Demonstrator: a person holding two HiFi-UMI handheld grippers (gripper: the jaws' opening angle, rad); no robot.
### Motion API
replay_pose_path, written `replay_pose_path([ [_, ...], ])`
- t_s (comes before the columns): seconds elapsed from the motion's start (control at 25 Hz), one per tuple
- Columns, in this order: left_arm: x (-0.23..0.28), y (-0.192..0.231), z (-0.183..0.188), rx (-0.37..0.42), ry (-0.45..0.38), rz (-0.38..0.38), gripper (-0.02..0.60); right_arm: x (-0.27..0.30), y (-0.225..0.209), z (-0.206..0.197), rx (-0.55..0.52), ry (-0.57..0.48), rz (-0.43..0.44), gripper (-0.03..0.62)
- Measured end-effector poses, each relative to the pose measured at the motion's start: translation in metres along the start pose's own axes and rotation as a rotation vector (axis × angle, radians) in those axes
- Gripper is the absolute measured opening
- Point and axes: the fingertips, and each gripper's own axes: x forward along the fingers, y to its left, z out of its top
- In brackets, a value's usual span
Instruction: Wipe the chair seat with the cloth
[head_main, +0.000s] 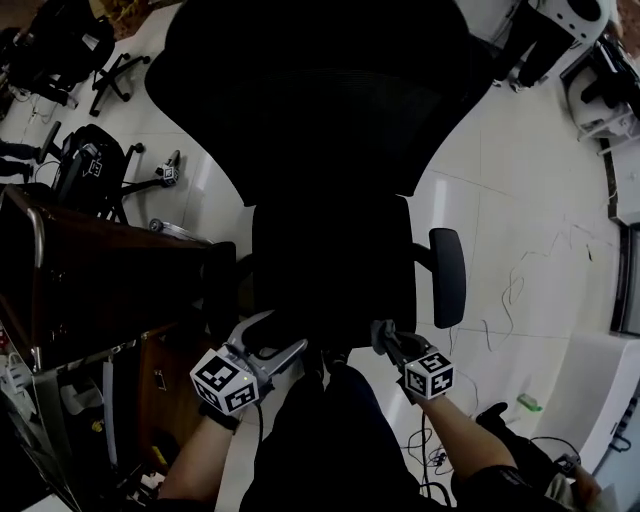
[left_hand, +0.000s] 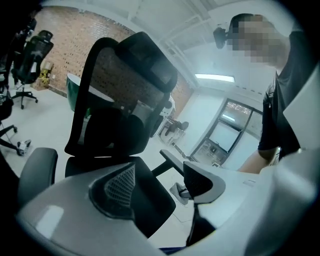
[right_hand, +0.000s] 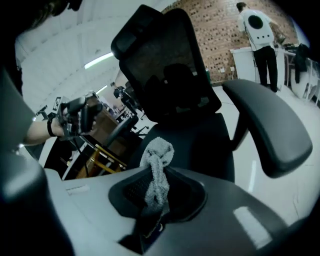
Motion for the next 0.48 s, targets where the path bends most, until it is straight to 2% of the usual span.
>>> replay_pose_path([
  [0.24,-0.051,-0.042,0.036,0.037,-0.071,0.054,0.327,-0.035,0.087,0.074,-0.044,-0.148,0.137,0.051],
  [0.48,-0.103,-0.087,0.027,0.059,-0.097,0.051,0.327,-0.08,0.156,0.11,-0.179,-0.245,0.21,0.051],
])
